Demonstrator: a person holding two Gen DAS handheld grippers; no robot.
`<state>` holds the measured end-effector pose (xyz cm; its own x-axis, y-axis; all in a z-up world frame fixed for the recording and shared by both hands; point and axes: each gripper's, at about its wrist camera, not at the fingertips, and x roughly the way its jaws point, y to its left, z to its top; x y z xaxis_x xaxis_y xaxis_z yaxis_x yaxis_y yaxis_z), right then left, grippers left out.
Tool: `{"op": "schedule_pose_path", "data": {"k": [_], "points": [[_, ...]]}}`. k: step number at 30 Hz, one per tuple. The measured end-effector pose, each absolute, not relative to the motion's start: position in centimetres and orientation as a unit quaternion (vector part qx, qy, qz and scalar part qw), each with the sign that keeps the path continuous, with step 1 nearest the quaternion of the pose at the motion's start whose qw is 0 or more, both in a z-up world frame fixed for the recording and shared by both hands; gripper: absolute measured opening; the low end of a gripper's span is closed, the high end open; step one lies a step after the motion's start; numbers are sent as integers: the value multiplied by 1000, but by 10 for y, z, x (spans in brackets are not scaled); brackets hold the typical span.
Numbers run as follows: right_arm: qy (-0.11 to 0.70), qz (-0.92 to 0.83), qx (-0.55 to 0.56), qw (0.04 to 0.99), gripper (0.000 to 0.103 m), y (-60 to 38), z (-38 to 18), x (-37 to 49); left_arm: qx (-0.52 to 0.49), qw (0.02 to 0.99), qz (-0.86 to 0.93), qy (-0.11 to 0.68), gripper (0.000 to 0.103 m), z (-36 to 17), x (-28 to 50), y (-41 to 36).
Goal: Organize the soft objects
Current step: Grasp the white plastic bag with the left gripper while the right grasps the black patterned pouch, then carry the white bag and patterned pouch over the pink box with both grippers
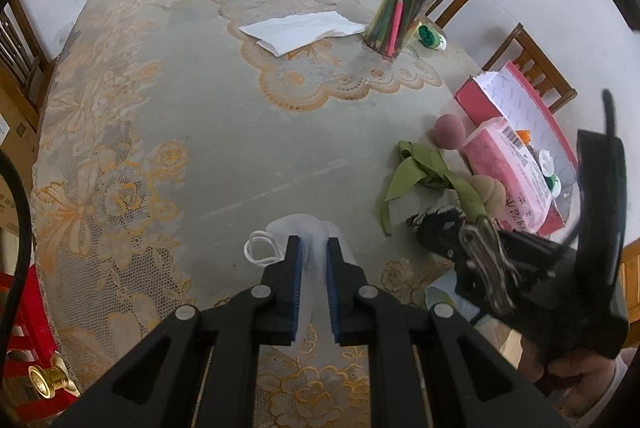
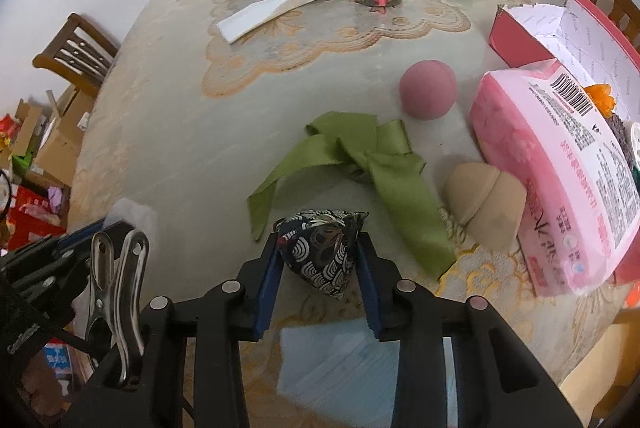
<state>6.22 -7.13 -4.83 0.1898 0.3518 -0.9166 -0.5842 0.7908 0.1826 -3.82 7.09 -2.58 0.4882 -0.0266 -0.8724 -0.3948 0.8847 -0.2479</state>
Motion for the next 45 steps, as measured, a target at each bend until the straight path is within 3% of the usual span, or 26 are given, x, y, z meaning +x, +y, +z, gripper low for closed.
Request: {"op": "schedule_pose_path", "data": {"k": [23, 45], "points": [[531, 330, -74, 777, 36, -123, 14, 24, -169, 864, 50, 471, 12, 23, -22, 32], [524, 280, -31, 804, 36, -219, 35, 68, -145, 866, -14, 478, 12, 49, 35, -39]]}}
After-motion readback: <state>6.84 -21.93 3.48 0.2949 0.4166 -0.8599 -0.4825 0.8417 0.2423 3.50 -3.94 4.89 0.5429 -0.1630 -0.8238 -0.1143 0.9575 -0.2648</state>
